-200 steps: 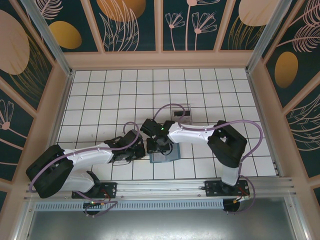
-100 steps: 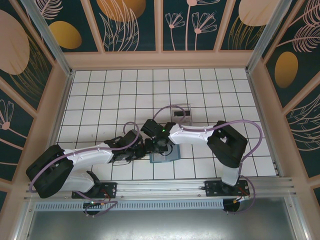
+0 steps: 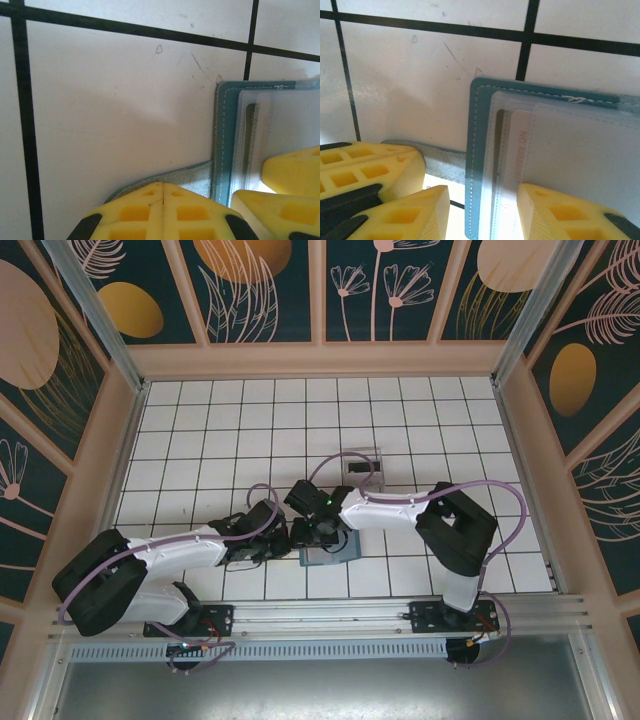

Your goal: Take the credit cards out of the card holder

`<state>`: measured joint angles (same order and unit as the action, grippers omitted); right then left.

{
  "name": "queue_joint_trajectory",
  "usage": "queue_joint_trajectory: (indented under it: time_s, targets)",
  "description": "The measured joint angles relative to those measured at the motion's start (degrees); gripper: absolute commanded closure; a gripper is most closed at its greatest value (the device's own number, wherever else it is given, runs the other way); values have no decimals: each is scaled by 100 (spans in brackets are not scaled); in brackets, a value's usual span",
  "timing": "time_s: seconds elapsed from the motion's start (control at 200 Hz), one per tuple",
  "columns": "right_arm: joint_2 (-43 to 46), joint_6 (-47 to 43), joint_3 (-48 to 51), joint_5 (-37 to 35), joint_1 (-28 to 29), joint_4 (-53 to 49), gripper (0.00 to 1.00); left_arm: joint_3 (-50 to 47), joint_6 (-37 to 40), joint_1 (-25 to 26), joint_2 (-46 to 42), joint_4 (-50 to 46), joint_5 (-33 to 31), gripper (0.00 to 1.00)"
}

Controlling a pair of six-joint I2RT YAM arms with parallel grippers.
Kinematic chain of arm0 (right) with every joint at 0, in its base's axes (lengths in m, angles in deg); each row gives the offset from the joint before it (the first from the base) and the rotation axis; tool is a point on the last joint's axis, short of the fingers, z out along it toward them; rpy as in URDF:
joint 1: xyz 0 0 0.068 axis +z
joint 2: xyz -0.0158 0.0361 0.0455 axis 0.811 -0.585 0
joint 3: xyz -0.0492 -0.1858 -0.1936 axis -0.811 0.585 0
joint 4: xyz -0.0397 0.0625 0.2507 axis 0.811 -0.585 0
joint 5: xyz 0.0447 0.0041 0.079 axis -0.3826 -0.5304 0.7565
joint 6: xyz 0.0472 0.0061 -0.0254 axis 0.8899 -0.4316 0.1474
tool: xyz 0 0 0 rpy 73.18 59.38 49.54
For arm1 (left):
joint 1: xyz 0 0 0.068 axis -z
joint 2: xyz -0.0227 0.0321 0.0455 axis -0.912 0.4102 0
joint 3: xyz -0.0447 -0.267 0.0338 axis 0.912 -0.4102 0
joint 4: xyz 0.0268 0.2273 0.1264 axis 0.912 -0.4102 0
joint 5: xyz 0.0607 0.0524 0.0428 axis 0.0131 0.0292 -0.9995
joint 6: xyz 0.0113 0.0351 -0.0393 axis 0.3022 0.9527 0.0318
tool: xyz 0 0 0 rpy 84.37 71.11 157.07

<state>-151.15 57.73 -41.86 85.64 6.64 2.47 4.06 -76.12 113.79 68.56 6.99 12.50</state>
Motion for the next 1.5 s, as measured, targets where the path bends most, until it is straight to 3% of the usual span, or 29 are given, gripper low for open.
queue_joint_trajectory:
  time_s: [0.3,1.046,1.501]
  targets:
    - [63,46,9,-339,0,-413,58,0,0,0,0,0,0,100]
    - [-291,138,-848,-1845,153,-2524,54,0,2,0,-2,-4,2,100]
    - [-236,262,-780,-2238,151,-2931,53,48,61,0,13,-85,7,100]
